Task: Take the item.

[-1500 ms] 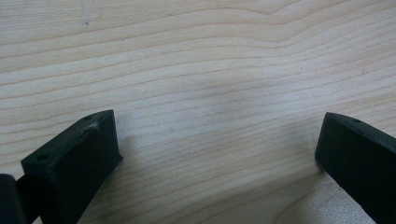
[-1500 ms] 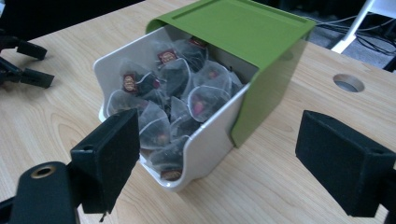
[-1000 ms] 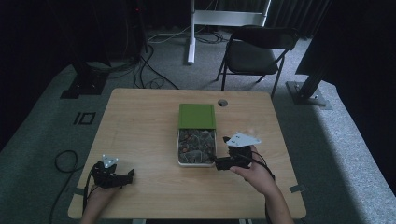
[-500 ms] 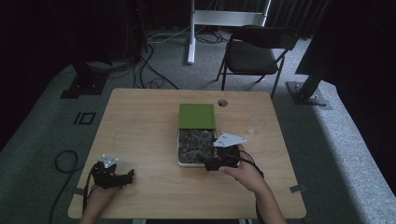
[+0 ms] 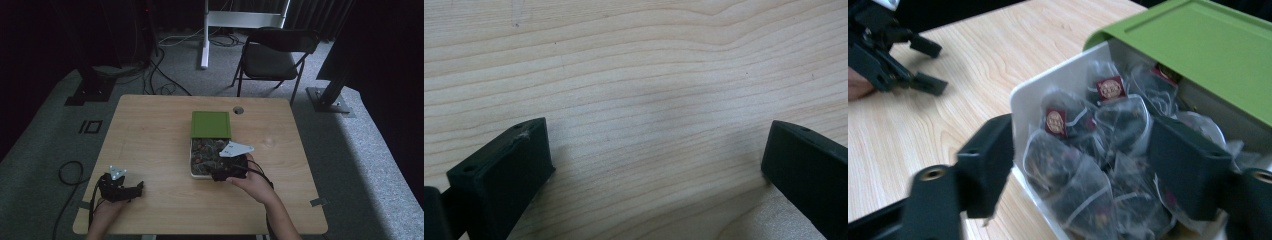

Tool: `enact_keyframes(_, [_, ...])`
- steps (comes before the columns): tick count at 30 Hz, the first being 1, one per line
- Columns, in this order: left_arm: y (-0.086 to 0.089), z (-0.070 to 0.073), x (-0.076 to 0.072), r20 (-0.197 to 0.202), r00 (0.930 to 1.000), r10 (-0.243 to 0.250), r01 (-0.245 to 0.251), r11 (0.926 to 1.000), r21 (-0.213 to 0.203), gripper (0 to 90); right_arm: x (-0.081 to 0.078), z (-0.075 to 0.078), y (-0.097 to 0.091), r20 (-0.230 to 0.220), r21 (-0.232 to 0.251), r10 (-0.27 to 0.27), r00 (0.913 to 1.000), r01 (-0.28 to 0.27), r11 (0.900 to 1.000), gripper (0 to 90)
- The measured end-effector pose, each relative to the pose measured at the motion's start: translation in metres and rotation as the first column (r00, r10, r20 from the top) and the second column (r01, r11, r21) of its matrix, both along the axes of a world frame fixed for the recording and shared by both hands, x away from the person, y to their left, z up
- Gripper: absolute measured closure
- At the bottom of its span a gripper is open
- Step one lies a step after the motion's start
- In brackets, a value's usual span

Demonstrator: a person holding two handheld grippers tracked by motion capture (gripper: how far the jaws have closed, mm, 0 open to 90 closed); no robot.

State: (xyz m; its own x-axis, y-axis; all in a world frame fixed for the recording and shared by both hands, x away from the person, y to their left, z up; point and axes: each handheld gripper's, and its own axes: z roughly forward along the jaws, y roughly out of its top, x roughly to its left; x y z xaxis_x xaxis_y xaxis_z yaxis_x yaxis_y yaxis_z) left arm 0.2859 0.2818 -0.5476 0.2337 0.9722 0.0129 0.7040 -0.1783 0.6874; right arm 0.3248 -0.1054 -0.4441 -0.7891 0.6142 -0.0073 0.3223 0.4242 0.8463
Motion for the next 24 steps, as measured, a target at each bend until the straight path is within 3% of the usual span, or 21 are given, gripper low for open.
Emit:
enact_keyframes(3, [0.000,0.000,0.000,-0.001,1.0000,-0.002,0.002,1.0000,0.002,0.2,0.002,0.000,0.004,0.018,-0.002,0.010,0.9998,-0.010,1.0000,35.5])
enact_keyframes(10, [0.000,0.000,0.000,-0.001,1.0000,-0.002,0.002,1.0000,0.002,0.2,0.004,-0.003,0.017,0.009,-0.012,0.046,0.9989,-0.046,0.9989,46.0])
enact_keyframes(17, [0.000,0.000,0.000,0.000,1.0000,0.000,0.000,1.0000,0.000,0.2,0.009,-0.006,0.032,0.023,-0.054,0.043,0.9988,-0.042,0.9976,52.0])
enact_keyframes(24, [0.000,0.000,0.000,0.000,1.0000,-0.001,0.001,1.0000,0.002,0.2,0.016,-0.014,0.041,0.001,-0.082,0.043,0.9991,-0.042,0.9958,55.2])
